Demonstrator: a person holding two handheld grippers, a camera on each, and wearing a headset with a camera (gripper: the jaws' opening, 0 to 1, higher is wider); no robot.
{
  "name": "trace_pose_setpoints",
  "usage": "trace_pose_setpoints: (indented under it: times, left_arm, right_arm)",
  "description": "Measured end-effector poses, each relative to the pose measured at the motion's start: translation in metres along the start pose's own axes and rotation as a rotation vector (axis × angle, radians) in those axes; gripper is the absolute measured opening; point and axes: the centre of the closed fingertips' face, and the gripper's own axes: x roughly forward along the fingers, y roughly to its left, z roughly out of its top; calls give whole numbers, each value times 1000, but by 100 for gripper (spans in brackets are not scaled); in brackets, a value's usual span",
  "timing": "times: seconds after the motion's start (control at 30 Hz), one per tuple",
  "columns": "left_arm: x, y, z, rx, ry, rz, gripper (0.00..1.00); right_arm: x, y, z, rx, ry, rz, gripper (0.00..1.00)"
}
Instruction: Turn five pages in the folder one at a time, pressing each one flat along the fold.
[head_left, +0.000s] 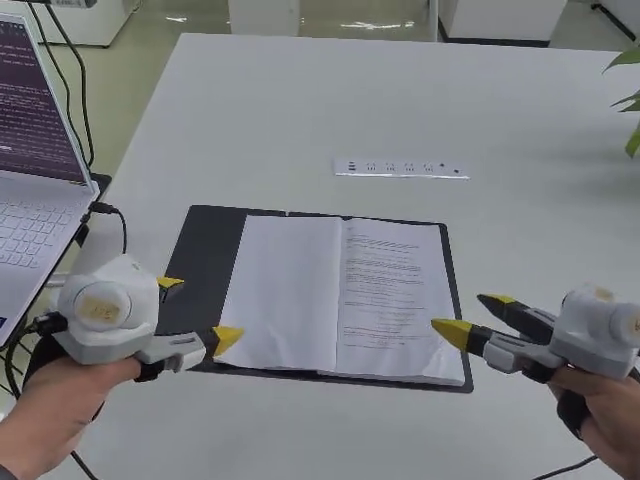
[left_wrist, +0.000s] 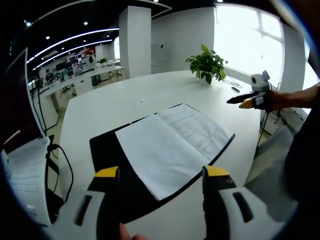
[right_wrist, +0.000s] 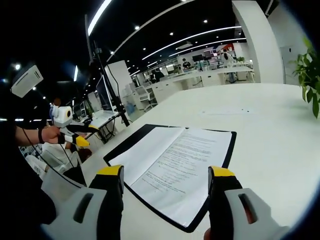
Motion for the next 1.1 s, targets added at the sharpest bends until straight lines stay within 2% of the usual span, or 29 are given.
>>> trace_pose_setpoints:
  times: [0.17, 0.33, 0.5, 0.7, 0.9, 1.1]
  left_arm:
    - [-13, -4, 6, -38, -32, 7, 69]
    - [-21, -6, 1, -38, -22, 18, 71]
    - [-29, -11, -4, -57, -26, 23, 72]
    - [-30, -18, -14, -64, -7, 23, 76]
    - [-32, -20, -13, -74, -12, 26, 77]
    - [-29, -21, -7, -72, -19, 21, 77]
  right_arm:
    - [-12, 3, -9, -8, 9, -27, 73]
    - [-22, 12, -15, -5, 10, -41, 75]
    - [-32, 17, -18, -25, 21, -68, 82]
    - [-38, 19, -16, -25, 8, -74, 82]
    - [-41, 19, -16, -28, 9, -75, 82]
    - [-42, 17, -17, -23, 6, -77, 81]
